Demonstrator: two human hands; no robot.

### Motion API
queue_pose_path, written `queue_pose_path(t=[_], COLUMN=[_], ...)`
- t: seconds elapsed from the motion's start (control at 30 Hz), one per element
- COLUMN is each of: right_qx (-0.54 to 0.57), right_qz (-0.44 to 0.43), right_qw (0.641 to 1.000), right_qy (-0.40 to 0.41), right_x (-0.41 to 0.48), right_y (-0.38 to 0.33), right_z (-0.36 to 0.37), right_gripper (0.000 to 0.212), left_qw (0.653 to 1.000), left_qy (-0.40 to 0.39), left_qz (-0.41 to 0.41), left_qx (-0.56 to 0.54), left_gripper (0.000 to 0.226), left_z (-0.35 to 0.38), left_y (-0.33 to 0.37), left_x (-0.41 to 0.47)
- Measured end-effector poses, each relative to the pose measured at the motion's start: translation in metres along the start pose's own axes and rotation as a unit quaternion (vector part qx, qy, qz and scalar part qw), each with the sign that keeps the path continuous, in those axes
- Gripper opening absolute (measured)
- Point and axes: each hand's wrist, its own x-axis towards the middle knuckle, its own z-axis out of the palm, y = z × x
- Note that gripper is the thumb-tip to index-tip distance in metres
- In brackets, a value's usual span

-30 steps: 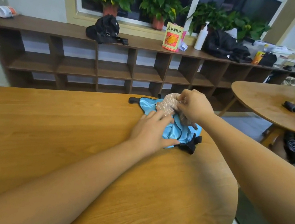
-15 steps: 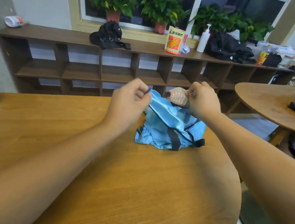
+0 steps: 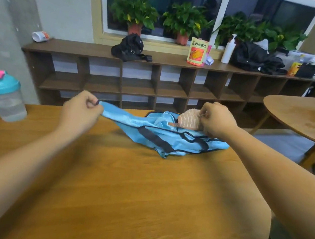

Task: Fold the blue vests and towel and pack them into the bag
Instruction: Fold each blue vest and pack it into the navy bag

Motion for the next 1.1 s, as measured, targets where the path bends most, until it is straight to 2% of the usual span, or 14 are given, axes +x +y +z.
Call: queue_pose_path(t=[0.1,0.17,0.27,0.33,0.43,0.53,0.63,0.73,0.93,1.1], right_qx=[0.011,-0.002,-0.018,-0.023,-0.032,-0.062,-0.078,-0.08,-0.089,-0.084], right_qz=[-0.046,-0.074,-0.088,-0.095,-0.09,-0.094,-0.102,-0.1,-0.106,-0.107], right_qw=[0.992,0.986,0.982,0.982,0.983,0.98,0.978,0.979,0.979,0.981], right_qy=[-0.114,-0.146,-0.169,-0.163,-0.155,-0.166,-0.162,-0.161,-0.149,-0.14], right_x=[-0.001,-0.001,-0.002,-0.005,-0.007,-0.007,-0.005,-0.004,-0.004,-0.006], right_y=[-0.007,-0.012,-0.015,-0.016,-0.018,-0.022,-0.024,-0.02,-0.014,-0.015], right_z=[0.007,0.013,0.024,0.029,0.034,0.04,0.043,0.042,0.038,0.038], right_gripper=[0.031,0.046,0.06,0.069,0.079,0.067,0.051,0.05,0.047,0.048], left_qw=[0.989,0.977,0.952,0.935,0.912,0.9,0.903,0.907,0.893,0.88], left_qy=[-0.073,-0.099,-0.193,-0.251,-0.276,-0.293,-0.29,-0.292,-0.323,-0.301], left_qz=[0.018,0.084,0.18,0.219,0.265,0.266,0.265,0.261,0.229,0.194], left_qx=[0.124,0.167,0.152,0.121,0.146,0.184,0.176,0.158,0.214,0.312], left_gripper=[0.036,0.039,0.033,0.043,0.06,0.058,0.025,0.01,0.009,0.015], left_z=[0.015,0.033,0.062,0.081,0.111,0.132,0.134,0.116,0.049,-0.01], left_y=[-0.019,-0.016,0.001,0.015,0.032,0.041,0.038,0.031,-0.005,-0.047], left_x=[-0.007,-0.016,-0.036,-0.051,-0.065,-0.072,-0.072,-0.07,-0.059,-0.049])
